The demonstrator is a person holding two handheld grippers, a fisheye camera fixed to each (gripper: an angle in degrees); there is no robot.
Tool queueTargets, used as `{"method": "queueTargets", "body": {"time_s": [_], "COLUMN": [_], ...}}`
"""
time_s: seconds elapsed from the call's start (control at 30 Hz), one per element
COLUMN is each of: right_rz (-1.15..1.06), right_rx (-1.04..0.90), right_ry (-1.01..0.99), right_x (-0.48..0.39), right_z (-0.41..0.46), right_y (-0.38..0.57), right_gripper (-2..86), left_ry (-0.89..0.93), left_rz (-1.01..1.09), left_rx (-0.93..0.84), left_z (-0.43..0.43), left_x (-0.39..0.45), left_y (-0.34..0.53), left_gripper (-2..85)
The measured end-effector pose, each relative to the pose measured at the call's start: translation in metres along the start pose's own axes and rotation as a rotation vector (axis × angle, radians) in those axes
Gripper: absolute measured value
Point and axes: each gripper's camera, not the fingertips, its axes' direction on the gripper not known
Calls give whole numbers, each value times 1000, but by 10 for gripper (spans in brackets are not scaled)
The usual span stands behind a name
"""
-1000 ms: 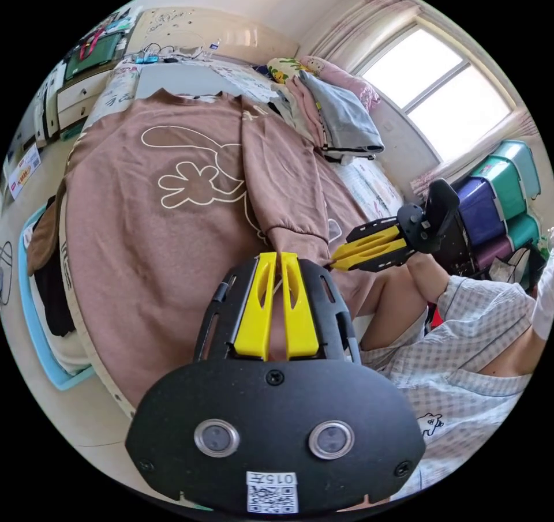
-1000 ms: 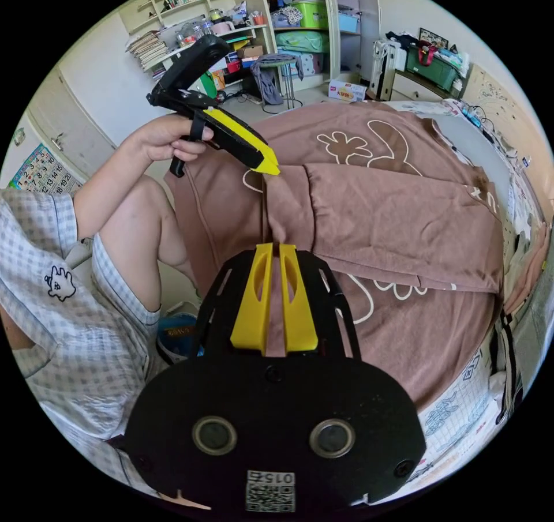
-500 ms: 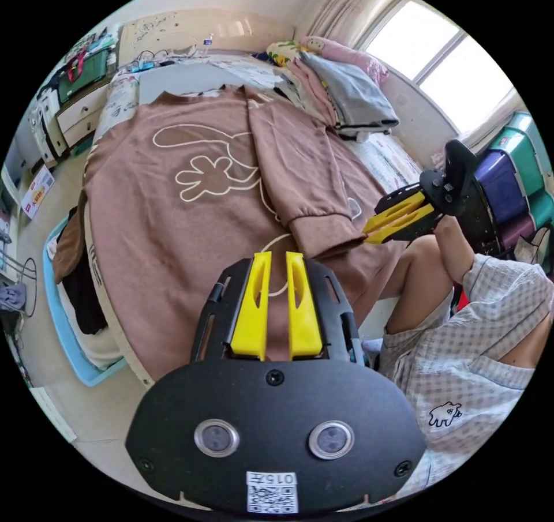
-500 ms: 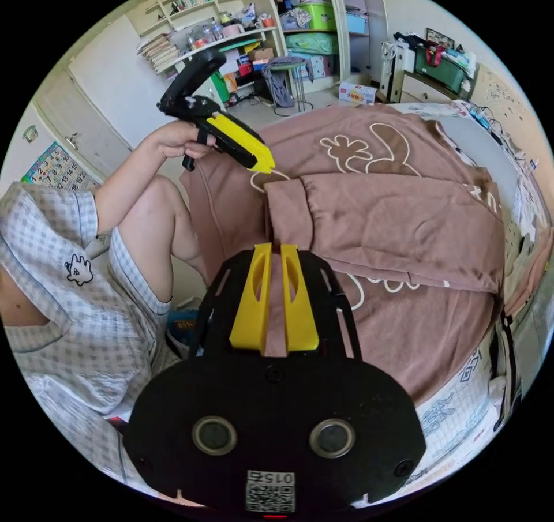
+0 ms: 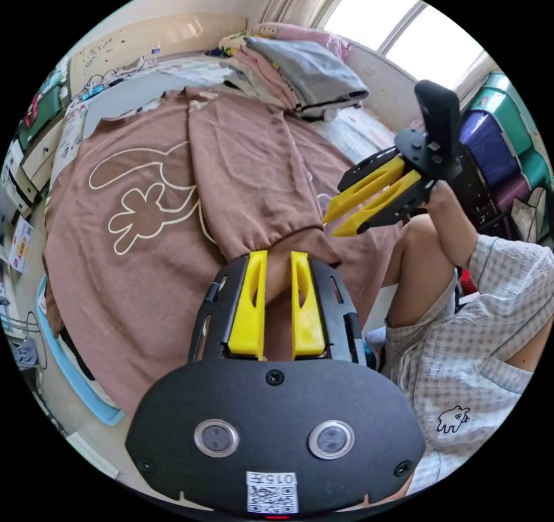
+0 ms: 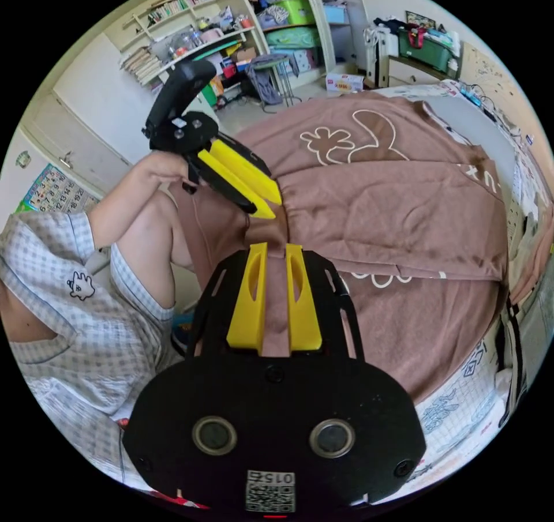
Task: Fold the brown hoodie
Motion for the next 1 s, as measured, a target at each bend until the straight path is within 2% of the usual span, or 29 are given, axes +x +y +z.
{"method": "queueTargets", "body": {"time_s": [0.07, 0.17, 0.27, 0.47, 0.6, 0.77, 0.9, 1.0], "right_rz": [-26, -8, 104, 57, 19, 4, 11, 12], "right_rx": [-14, 42, 112, 16, 8, -5, -9, -21], "right_ry": [37, 66, 114, 121, 148, 147, 134, 125], "right_x": [-8, -12, 0, -7, -18, -24, -23, -20], "right_z": [1, -13, -23, -1, -5, -11, -8, -11], "right_y": [-1, 2, 6, -7, -9, -10, -15, -18], "right_gripper": [65, 73, 76, 78, 42, 36, 39, 41], "left_ry": [53, 98, 43, 11, -49, -38, -102, -102], "left_rz": [-13, -106, -253, -276, -238, -205, -201, -206], "left_rx": [3, 150, 234, 71, 77, 115, 12, 22], "left_z": [-7, -35, -53, -29, -41, -70, -63, -69], "left_x": [-6, -23, -45, -55, -52, -54, -63, -72], "left_y": [1, 10, 20, 0, -6, -2, -10, -13], "left_gripper": [67, 70, 70, 66, 35, 19, 27, 39]}}
